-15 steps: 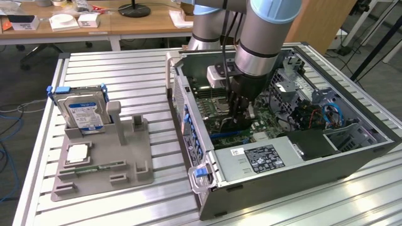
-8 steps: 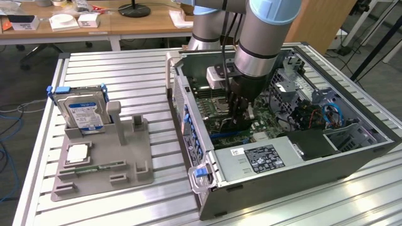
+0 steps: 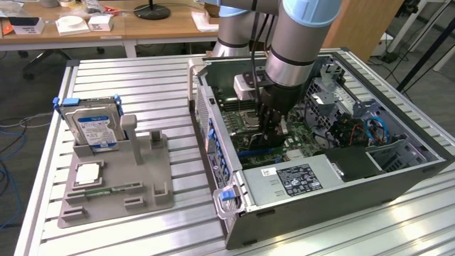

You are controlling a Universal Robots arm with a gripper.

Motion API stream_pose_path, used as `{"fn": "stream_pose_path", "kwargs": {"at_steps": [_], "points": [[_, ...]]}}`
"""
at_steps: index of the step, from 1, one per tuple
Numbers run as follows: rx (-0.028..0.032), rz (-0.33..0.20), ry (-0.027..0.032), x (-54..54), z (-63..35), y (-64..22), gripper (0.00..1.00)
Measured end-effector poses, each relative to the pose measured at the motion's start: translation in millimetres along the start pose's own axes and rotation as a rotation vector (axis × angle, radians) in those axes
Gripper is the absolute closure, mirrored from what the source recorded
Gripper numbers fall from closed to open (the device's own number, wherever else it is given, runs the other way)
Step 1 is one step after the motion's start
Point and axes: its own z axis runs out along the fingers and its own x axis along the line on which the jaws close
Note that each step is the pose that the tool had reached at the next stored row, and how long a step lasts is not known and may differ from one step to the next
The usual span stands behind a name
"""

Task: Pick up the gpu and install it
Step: 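Insert the gpu into the slot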

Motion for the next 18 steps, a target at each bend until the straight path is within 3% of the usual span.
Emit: {"fn": "stream_pose_path", "kwargs": {"at_steps": [18], "points": [[0.0001,0.0,0.0001,0.2,4.6,-1.1,0.74]]}}
